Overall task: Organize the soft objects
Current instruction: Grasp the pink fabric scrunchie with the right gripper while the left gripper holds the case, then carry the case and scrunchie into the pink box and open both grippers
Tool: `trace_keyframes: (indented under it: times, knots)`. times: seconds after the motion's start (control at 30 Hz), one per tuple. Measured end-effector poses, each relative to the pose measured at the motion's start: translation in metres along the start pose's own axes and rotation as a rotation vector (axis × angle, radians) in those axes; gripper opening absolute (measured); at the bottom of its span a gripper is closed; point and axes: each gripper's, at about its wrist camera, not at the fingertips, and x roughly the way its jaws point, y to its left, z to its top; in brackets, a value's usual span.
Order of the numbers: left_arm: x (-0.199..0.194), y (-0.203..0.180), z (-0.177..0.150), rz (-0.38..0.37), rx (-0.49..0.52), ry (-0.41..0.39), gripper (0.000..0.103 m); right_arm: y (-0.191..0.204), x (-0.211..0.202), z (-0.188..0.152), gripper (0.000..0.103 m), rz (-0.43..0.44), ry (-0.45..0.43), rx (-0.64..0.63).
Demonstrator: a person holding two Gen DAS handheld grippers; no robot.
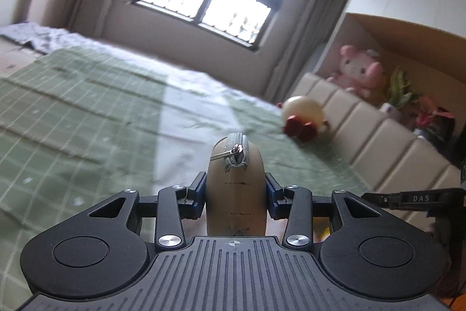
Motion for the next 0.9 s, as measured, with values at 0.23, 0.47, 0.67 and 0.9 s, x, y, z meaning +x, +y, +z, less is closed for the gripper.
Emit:
trace_keyframes:
  times: [0.23, 0.47, 0.67, 0.9]
  knots:
    - [-0.016, 0.085, -0.017, 0.104, -0.099, -0.001, 0.044, 0.075, 0.089, 0.006, 0.066, 0.079, 0.170, 0.016]
    - [-0.033, 0.160, -0.044, 0.119, -0.171, -0.024, 0.044, 0.139, 0.207, 0.017, 0.067, -0.139, 0.333, 0.018]
    - [-0.038, 0.199, -0.054, 0.096, -0.207, 0.005, 0.044, 0.135, 0.276, 0.016, 0.055, -0.260, 0.408, 0.059]
    - [-0.040, 0.199, -0.047, 0.112, -0.215, 0.002, 0.044, 0.139, 0.242, 0.025, 0.009, -0.202, 0.358, 0.018]
